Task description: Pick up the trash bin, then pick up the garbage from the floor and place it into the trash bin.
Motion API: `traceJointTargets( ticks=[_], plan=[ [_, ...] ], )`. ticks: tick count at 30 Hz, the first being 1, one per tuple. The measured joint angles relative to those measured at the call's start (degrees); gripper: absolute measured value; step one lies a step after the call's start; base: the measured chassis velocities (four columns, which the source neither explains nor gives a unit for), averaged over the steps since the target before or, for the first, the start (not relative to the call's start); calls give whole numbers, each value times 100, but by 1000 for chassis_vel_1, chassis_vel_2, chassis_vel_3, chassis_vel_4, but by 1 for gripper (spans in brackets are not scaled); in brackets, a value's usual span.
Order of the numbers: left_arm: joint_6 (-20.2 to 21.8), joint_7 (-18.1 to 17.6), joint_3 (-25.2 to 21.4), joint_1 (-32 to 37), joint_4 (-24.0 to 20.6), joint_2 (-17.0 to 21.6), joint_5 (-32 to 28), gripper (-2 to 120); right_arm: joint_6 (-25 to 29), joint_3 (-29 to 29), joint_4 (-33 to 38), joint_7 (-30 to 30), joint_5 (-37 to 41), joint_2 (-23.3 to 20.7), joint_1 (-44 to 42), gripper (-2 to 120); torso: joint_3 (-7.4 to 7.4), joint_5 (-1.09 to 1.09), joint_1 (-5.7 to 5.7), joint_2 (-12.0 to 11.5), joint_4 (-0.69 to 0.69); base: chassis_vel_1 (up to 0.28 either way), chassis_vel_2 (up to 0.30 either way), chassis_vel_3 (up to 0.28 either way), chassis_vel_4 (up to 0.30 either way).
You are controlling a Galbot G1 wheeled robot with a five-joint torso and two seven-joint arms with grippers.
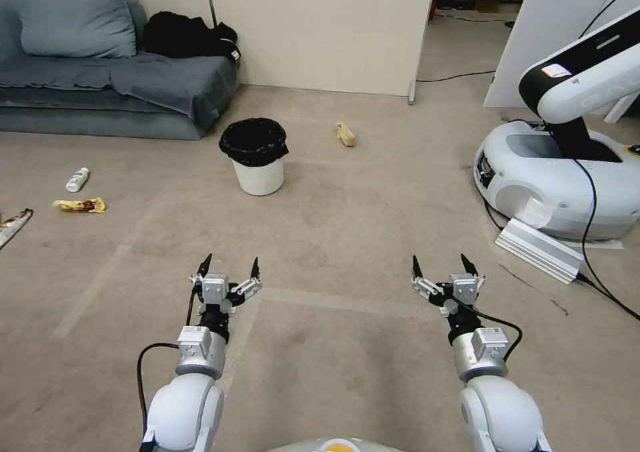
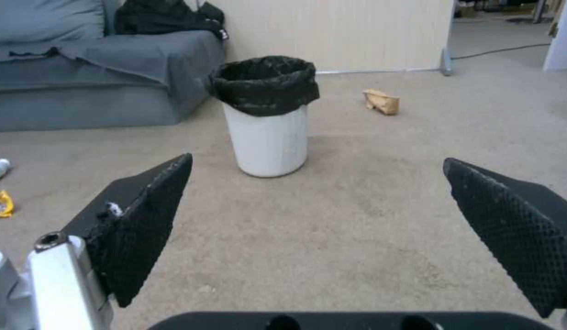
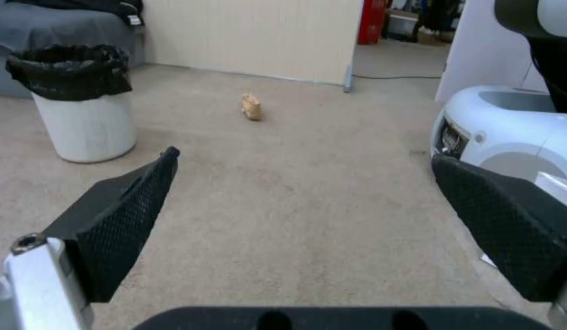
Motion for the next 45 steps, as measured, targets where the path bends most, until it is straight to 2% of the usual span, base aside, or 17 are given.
traceJointTargets(
  ticks=[12,13,14,15,18,19,21,22,23,25,26,36,45],
  plan=[
    [25,-16,0,26,-20,1,0,100,0,-3,34,0,-4,16,-49,100,0,0,0,0,0,0,0,0,0],
    [99,-56,0,73,-110,6,7,100,0,-3,50,1,-8,21,-65,100,0,-2,0,0,-1,0,0,0,0],
    [353,-205,-11,253,-397,28,42,100,6,-14,261,37,-76,101,-272,100,0,2,0,0,2,0,0,0,0],
    [353,-205,-11,253,-397,28,42,100,6,-14,261,37,-76,101,-272,100,0,2,0,0,2,0,0,0,0],
    [918,-527,-31,640,-1018,79,129,100,51,-60,918,173,-310,358,-943,100,0,0,0,0,-1,0,0,0,0],
    [918,-527,-31,640,-1018,79,129,100,51,-60,918,173,-310,358,-943,100,0,0,0,0,-1,0,0,0,0],
    [1353,-776,-45,939,-1493,115,196,100,106,-93,1393,265,-476,541,-1429,100,0,-2,0,0,-2,0,0,0,0],
    [1577,-905,-53,1094,-1741,135,232,100,247,-87,1498,270,-502,598,-1567,100,-1,-4,0,0,-3,0,0,0,0],
    [1577,-905,-53,1094,-1741,135,232,100,247,-87,1498,270,-502,598,-1567,100,-1,-4,0,0,-3,0,0,0,0],
    [1882,-1064,-46,1248,-2030,192,194,100,476,-61,1504,172,-492,627,-1566,100,-1,5,0,0,2,0,0,0,0],
    [1924,-1084,-31,1252,-2052,204,167,100,556,-55,1475,123,-471,630,-1537,100,-1,-3,0,0,1,0,0,0,0],
    [1925,-1114,-4,1188,-2047,172,185,100,615,-58,1354,-55,-361,626,-1419,100,0,0,0,0,0,0,0,0,0],
    [1921,-1114,-50,1155,-2091,192,189,100,439,-5,1366,-112,-191,600,-1368,100,-1,0,0,1,0,-31,23,20,-33]
  ],
)
